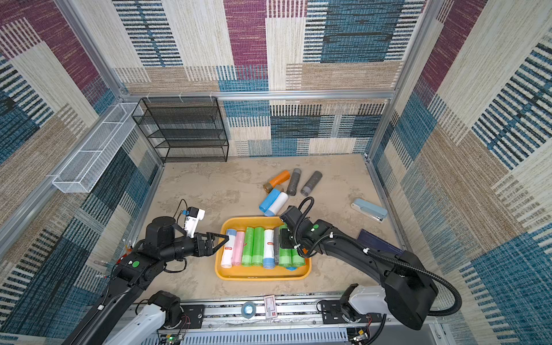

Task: Put the roll of trash bags into the storage box
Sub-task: Place the roll of trash bags in the storage box.

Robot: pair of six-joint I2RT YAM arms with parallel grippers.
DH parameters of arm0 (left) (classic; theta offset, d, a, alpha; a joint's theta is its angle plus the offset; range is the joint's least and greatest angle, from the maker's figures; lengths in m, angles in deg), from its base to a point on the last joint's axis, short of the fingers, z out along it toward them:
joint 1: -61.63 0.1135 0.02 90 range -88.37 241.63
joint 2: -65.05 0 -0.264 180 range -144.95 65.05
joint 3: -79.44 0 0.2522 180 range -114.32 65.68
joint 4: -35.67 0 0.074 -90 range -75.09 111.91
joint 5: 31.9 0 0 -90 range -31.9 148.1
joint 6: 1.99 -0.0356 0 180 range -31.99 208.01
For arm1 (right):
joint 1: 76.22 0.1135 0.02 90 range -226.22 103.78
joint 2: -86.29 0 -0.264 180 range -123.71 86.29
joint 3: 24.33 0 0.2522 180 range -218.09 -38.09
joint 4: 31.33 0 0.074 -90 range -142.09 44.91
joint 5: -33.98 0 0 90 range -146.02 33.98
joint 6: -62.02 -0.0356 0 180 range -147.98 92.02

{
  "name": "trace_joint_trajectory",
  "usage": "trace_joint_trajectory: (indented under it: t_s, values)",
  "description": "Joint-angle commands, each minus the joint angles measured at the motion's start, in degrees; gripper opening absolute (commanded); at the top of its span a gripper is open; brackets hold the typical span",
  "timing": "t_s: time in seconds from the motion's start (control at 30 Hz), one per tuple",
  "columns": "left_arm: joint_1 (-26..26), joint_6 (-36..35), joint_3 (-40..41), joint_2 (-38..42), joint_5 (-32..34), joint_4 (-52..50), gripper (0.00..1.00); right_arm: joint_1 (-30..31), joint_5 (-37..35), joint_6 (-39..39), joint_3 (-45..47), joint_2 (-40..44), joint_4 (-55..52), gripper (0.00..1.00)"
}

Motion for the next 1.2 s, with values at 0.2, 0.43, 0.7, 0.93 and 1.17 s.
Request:
trace_joint_trajectory:
  t_s: [0.2, 0.43, 0.7, 0.93, 1.17]
  values:
    - [0.15, 0.85, 0.33, 0.11, 0.0, 1.73, 0.99, 0.18, -1.25, -0.91, -0.37, -0.86, 1.21, 0.4]
    - [0.13, 0.93, 0.37, 0.2, -0.09, 1.81, 0.98, 0.15, -2.8, -1.18, -0.92, -1.85, 1.48, 0.41]
    - [0.2, 0.94, 0.43, -0.04, -0.33, 2.0, 0.99, 0.16, -3.37, -1.31, -1.55, -3.29, 1.13, 0.41]
    - [0.13, 1.13, 0.49, -0.2, -0.79, 2.24, 0.98, 0.17, -3.39, -1.35, -1.69, -3.73, 1.13, 0.42]
    - [0.13, 1.06, 0.58, -0.25, -0.9, 2.43, 0.98, 0.15, -3.38, -1.36, -1.77, -4.56, 1.21, 0.44]
